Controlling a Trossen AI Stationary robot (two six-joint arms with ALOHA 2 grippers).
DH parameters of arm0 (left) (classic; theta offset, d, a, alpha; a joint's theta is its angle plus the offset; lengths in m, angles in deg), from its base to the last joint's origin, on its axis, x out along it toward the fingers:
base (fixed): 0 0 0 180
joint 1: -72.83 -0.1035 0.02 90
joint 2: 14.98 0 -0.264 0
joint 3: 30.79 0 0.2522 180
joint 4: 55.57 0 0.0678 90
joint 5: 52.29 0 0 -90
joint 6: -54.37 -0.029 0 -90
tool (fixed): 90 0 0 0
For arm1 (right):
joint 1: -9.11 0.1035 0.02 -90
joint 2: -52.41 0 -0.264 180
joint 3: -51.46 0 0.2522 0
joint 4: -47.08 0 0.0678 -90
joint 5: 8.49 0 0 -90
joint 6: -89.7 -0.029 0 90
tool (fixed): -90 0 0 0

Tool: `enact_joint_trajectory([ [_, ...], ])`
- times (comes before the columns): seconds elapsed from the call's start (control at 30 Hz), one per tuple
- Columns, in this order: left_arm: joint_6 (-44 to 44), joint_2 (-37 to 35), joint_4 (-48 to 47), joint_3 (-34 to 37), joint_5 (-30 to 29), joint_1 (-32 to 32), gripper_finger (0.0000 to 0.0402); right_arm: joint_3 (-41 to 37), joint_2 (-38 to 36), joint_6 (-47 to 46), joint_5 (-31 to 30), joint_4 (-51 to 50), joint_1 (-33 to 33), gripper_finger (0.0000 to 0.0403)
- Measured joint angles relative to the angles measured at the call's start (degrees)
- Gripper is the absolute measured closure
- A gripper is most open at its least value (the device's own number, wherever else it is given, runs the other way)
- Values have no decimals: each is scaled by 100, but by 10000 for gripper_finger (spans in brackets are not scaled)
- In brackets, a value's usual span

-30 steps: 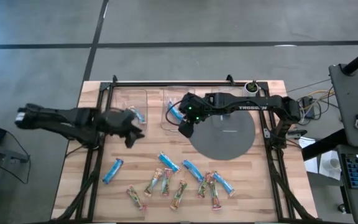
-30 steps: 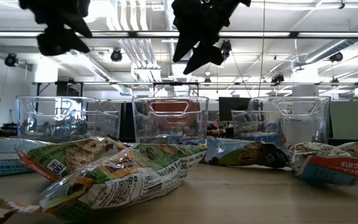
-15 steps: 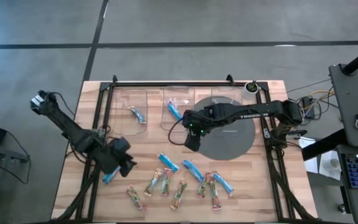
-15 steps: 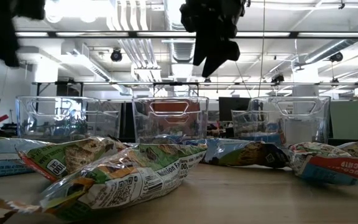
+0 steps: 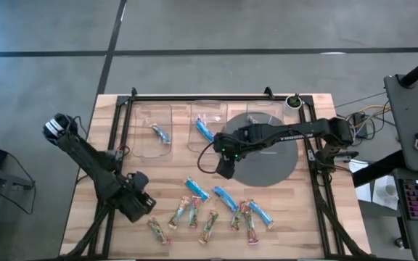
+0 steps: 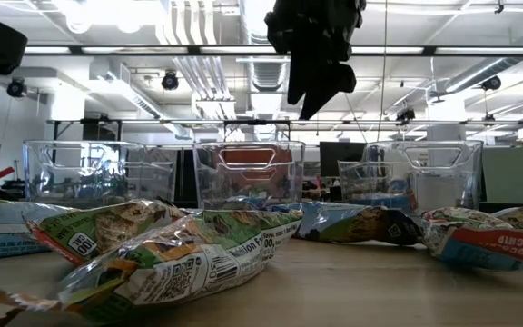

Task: Pick and place Granola Bars by type
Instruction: Put the blue granola bar into the middle transparent container

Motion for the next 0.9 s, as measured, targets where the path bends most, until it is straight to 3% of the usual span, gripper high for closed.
enact_joint_trajectory([
  [0.37, 576, -319, -1407, -234, 284, 4, 245, -163, -2, -122, 3, -1, 152, 167],
  [0.9, 585, -845, -1444, -40, 217, 2, 245, -179, -2, -161, 3, 60, 147, 165],
])
